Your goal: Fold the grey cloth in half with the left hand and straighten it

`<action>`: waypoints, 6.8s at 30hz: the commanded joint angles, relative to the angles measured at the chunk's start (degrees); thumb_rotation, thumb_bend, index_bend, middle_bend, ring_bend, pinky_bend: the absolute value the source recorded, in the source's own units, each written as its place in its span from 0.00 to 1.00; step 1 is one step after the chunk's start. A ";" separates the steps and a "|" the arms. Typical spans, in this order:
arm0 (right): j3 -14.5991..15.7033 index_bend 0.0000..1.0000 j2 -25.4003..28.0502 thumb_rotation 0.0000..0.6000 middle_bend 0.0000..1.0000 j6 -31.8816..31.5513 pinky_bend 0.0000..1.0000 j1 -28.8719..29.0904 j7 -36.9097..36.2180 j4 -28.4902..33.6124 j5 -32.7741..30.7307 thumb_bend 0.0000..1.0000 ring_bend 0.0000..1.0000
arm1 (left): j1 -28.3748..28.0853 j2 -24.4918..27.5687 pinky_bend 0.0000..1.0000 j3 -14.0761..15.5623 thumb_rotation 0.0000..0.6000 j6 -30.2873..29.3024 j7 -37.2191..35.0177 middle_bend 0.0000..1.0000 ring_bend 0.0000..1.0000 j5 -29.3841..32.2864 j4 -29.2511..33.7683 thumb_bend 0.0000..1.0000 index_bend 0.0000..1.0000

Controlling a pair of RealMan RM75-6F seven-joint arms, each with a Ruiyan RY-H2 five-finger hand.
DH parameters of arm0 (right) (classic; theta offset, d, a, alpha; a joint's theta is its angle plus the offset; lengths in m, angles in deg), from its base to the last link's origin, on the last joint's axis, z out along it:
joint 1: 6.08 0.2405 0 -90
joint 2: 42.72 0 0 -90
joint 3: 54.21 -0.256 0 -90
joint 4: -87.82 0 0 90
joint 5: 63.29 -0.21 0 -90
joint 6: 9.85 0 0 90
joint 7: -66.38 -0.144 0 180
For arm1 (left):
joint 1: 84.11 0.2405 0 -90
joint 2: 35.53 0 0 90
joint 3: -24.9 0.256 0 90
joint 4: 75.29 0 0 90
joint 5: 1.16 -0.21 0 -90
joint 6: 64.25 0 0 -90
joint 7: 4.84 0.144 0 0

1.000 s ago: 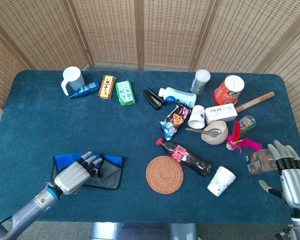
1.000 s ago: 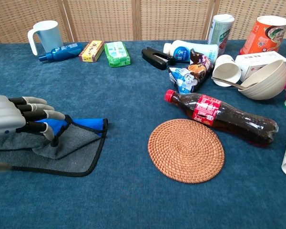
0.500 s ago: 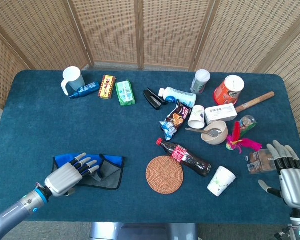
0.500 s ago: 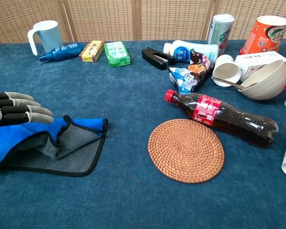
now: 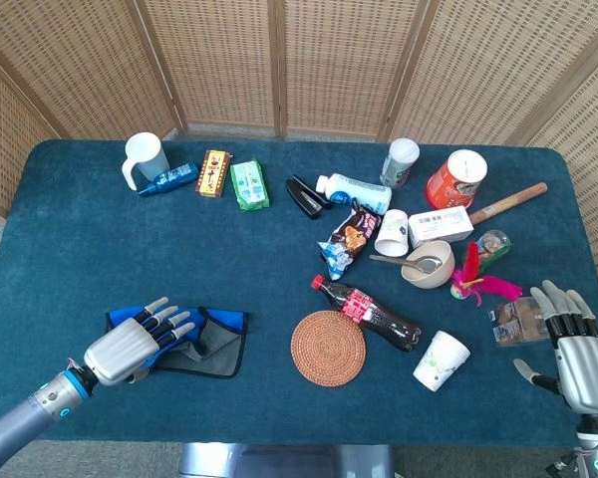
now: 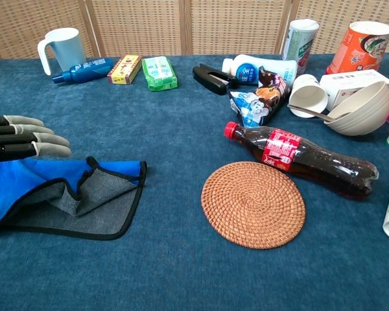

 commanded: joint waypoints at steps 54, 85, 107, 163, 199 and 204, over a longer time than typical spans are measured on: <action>0.50 0.00 0.05 1.00 0.00 0.28 0.12 0.11 -0.20 0.23 0.75 0.10 0.00 | 6.62 -11.01 0.02 -1.03 1.00 -8.22 -8.19 0.00 0.00 -0.49 -15.47 0.28 0.33; 0.58 0.00 0.19 1.00 0.00 0.37 0.12 0.13 -0.40 0.32 0.73 0.10 0.00 | 6.81 -11.44 0.03 -3.12 1.00 -10.32 -7.58 0.00 0.00 0.38 -16.93 0.36 0.36; 0.77 0.00 -0.04 1.00 0.00 0.59 0.12 0.20 0.30 0.50 0.88 0.10 0.00 | 7.24 -10.71 0.03 -4.03 1.00 -14.27 -13.59 0.00 0.00 0.40 -20.89 0.36 0.30; 0.75 0.00 -0.10 1.00 0.00 0.79 0.12 0.31 0.54 0.64 0.73 0.10 0.00 | 9.70 -11.97 0.02 3.97 1.00 -15.63 -20.23 0.00 0.00 -6.63 -28.98 0.34 0.32; 1.08 0.00 0.20 1.00 0.00 0.99 0.12 0.37 -0.16 0.90 1.14 0.10 0.00 | 10.04 -14.73 0.06 2.34 1.00 -16.49 -17.03 0.00 0.00 -5.31 -30.56 0.36 0.55; 1.12 0.00 0.24 1.00 0.00 1.10 0.12 0.43 -0.27 0.89 1.18 0.10 0.00 | 9.93 -14.63 0.06 1.96 1.00 -16.07 -15.96 0.00 0.00 -4.83 -30.40 0.41 0.55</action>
